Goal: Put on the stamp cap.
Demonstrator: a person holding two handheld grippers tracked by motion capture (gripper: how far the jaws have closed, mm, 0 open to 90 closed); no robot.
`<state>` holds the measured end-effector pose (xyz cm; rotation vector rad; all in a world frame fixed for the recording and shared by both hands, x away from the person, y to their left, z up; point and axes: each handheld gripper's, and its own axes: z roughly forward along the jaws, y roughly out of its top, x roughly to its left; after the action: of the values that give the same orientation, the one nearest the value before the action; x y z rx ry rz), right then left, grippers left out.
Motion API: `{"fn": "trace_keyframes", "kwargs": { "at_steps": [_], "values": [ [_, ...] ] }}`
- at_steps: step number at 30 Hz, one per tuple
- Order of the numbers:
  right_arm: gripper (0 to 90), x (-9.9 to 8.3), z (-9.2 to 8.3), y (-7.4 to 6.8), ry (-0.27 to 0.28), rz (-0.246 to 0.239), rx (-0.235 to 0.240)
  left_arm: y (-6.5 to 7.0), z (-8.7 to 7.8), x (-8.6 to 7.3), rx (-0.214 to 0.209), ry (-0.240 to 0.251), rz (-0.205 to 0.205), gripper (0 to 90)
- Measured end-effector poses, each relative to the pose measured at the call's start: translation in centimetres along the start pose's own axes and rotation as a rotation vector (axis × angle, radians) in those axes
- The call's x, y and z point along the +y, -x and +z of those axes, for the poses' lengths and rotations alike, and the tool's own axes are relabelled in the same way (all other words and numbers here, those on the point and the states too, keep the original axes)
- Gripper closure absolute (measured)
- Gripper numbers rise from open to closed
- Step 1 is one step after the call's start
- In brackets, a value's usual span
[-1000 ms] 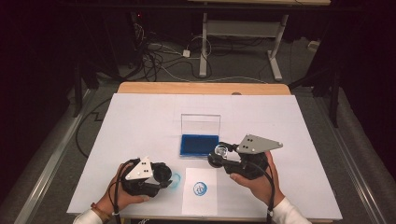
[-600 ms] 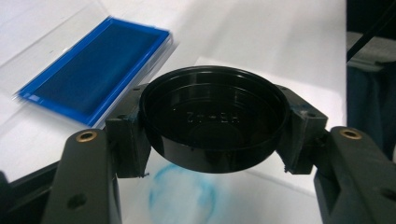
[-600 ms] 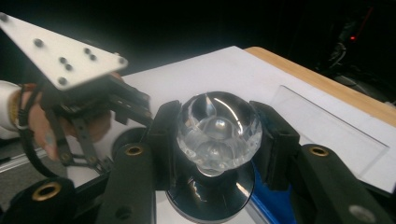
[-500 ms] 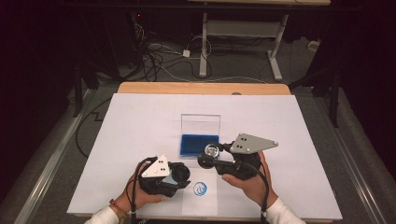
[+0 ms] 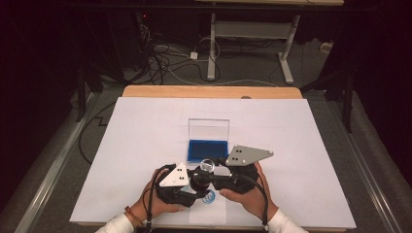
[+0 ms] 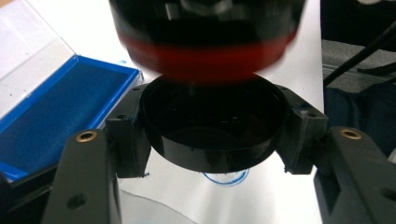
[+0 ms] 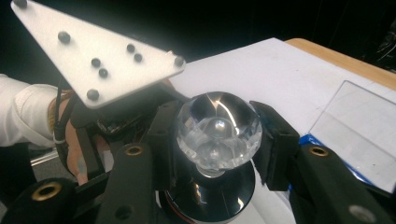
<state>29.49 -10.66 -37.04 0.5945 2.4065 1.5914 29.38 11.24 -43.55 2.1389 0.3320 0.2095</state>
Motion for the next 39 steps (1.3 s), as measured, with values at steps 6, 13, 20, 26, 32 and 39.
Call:
{"fn": "trace_keyframes", "kwargs": {
  "at_steps": [6,13,20,26,32,39],
  "values": [
    [56.9,-0.3,0.3,-0.1,-0.016,0.01,0.016,0.0,-0.3,0.2,-0.002,0.021,-0.003,36.3],
    [56.9,-0.5,0.6,-0.2,-0.016,0.012,0.027,0.0,-0.4,0.3,0.001,0.024,-0.002,36.3],
    [56.9,-0.6,0.4,0.2,0.007,0.052,0.054,0.0,-0.5,0.2,0.006,0.041,0.007,36.3],
    [56.9,-0.7,0.5,0.3,0.028,0.071,0.076,0.1,-0.5,0.1,0.006,0.052,0.012,36.2],
    [56.9,-0.9,0.3,0.3,0.048,0.067,0.077,0.2,-0.8,0.1,0.0,0.079,0.011,36.2],
    [56.9,-1.1,0.1,0.3,0.047,0.053,0.08,0.3,-0.9,0.3,-0.003,0.069,0.018,36.3]
  ]
}}
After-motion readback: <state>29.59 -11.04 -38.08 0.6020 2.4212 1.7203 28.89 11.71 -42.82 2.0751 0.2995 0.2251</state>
